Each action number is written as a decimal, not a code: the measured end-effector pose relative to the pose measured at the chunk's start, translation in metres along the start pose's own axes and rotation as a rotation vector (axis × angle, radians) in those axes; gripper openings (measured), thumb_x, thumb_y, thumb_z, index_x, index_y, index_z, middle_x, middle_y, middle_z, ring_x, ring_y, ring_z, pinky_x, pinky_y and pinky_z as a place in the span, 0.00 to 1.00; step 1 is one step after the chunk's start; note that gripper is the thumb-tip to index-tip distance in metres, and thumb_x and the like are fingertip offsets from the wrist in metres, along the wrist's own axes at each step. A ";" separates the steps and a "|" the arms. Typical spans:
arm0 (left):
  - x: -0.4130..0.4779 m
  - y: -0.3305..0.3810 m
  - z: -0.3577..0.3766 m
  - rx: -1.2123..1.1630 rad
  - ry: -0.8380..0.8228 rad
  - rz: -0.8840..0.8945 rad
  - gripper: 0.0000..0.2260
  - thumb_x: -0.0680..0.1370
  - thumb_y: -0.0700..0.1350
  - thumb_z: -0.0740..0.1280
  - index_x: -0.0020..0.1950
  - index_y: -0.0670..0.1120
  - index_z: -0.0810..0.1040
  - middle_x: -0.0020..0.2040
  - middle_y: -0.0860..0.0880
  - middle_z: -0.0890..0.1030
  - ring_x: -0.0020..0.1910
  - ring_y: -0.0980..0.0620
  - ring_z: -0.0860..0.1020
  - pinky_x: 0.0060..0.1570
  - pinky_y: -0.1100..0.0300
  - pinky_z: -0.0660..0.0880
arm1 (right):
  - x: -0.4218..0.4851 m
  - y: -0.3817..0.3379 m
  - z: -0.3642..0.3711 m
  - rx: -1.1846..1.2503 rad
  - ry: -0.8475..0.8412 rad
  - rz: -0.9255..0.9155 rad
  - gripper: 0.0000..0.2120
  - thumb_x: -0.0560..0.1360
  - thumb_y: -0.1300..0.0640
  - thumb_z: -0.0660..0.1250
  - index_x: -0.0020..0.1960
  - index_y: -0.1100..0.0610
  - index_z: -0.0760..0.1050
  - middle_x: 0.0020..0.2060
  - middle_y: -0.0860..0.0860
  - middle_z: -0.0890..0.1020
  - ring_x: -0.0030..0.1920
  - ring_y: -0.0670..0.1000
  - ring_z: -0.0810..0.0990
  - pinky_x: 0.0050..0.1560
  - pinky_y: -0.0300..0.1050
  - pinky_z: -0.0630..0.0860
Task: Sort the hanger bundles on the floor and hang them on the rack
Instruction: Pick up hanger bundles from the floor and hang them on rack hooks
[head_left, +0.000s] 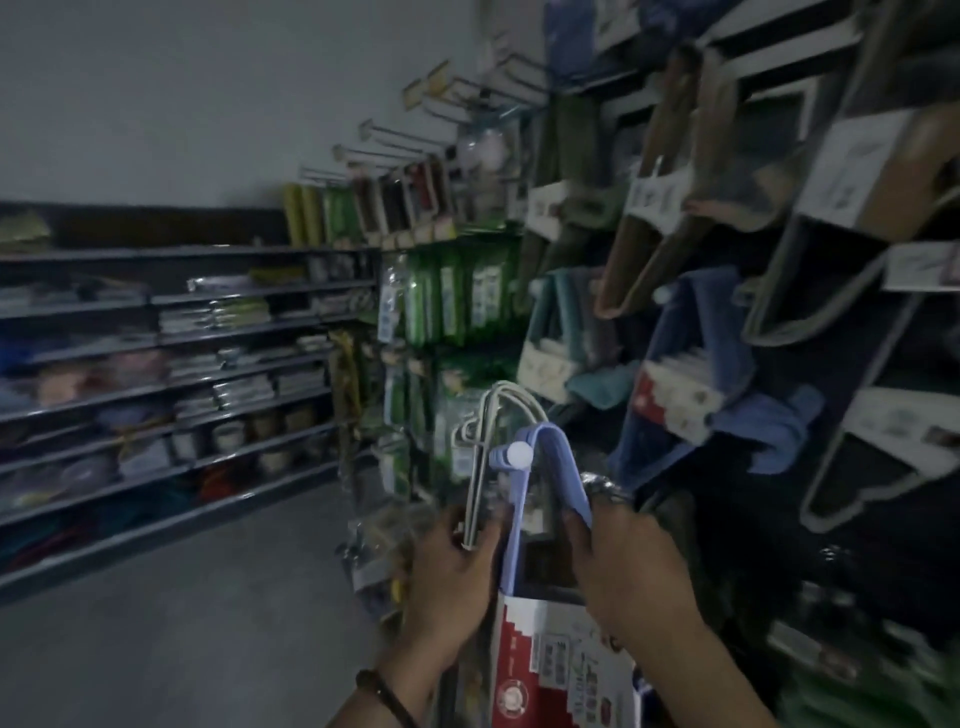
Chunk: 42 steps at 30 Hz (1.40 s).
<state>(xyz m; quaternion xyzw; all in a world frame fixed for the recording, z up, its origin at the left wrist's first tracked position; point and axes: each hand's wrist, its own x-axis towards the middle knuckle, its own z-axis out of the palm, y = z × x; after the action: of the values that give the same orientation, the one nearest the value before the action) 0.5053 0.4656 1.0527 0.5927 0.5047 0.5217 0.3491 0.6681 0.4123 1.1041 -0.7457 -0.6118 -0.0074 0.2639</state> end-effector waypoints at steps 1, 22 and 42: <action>0.009 0.005 0.014 0.008 -0.018 0.010 0.20 0.77 0.69 0.65 0.49 0.54 0.83 0.39 0.57 0.84 0.38 0.60 0.82 0.39 0.58 0.75 | 0.007 0.011 -0.008 -0.004 0.005 0.019 0.16 0.85 0.40 0.54 0.48 0.50 0.69 0.36 0.49 0.73 0.37 0.54 0.77 0.37 0.47 0.75; 0.247 0.060 0.096 0.152 -0.217 0.478 0.19 0.82 0.64 0.61 0.66 0.54 0.76 0.33 0.56 0.77 0.29 0.57 0.76 0.33 0.51 0.79 | 0.172 0.037 -0.079 -0.342 0.445 0.275 0.08 0.84 0.48 0.59 0.57 0.49 0.73 0.36 0.48 0.76 0.32 0.51 0.75 0.30 0.44 0.69; 0.325 0.062 0.053 -0.052 -0.092 0.595 0.18 0.80 0.67 0.62 0.61 0.57 0.80 0.34 0.57 0.81 0.29 0.59 0.78 0.28 0.60 0.72 | 0.266 0.066 -0.051 -0.353 0.531 0.622 0.11 0.84 0.54 0.62 0.61 0.59 0.75 0.50 0.58 0.81 0.50 0.64 0.83 0.39 0.50 0.73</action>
<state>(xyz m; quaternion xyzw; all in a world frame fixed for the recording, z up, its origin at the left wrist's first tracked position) 0.5541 0.7691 1.1858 0.7284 0.2790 0.5864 0.2185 0.8120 0.6260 1.2118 -0.9001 -0.2590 -0.2230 0.2702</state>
